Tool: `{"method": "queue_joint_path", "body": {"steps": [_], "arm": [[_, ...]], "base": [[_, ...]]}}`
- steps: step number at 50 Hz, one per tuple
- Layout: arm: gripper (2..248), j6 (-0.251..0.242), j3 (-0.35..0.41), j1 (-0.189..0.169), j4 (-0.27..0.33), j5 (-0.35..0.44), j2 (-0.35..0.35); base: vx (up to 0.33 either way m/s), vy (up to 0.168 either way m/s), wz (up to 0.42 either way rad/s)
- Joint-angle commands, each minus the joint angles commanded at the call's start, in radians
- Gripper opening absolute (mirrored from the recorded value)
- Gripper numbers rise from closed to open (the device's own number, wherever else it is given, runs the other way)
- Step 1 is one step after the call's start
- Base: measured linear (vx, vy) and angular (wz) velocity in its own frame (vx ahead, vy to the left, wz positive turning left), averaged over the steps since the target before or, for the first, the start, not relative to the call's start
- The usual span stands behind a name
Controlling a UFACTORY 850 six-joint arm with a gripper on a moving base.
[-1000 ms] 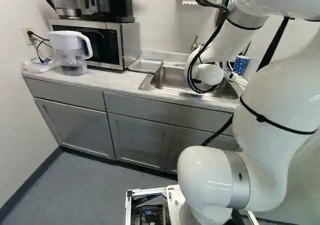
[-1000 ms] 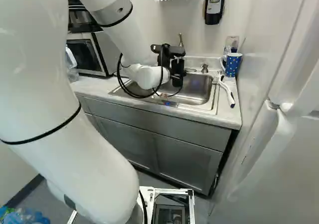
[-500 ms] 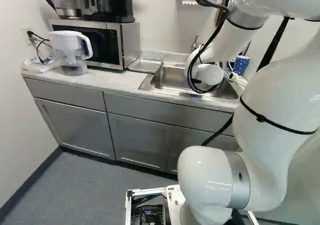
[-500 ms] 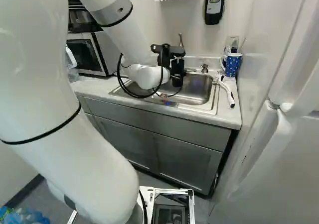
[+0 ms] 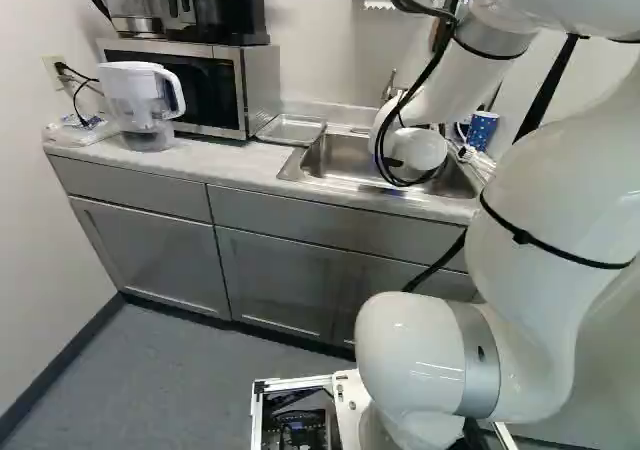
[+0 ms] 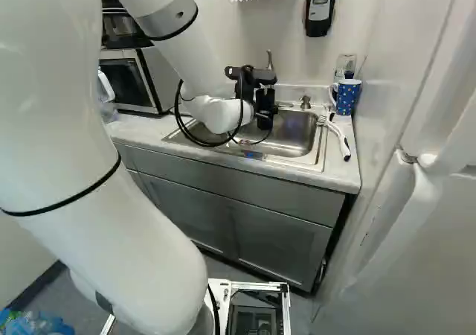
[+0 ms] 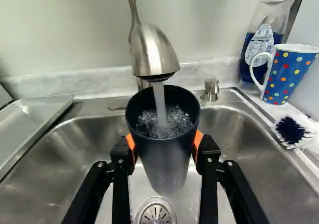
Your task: Rinse the cup and place it in the tray
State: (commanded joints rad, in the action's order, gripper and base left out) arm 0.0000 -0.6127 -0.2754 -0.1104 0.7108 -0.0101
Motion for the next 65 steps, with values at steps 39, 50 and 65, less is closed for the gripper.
{"method": "queue_joint_path", "body": {"steps": [39, 50, 65], "arm": [[124, 0.0, 0.011, 0.021, 0.0, 0.0, 0.011], [124, 0.0, 0.021, 0.05, 0.0, 0.0, 0.021], [124, 0.0, 0.025, 0.097, 0.0, 0.0, 0.025]], "base": [[0.0, 0.0, 0.0], [0.0, 0.0, 0.0], [0.0, 0.0, 0.0]]}}
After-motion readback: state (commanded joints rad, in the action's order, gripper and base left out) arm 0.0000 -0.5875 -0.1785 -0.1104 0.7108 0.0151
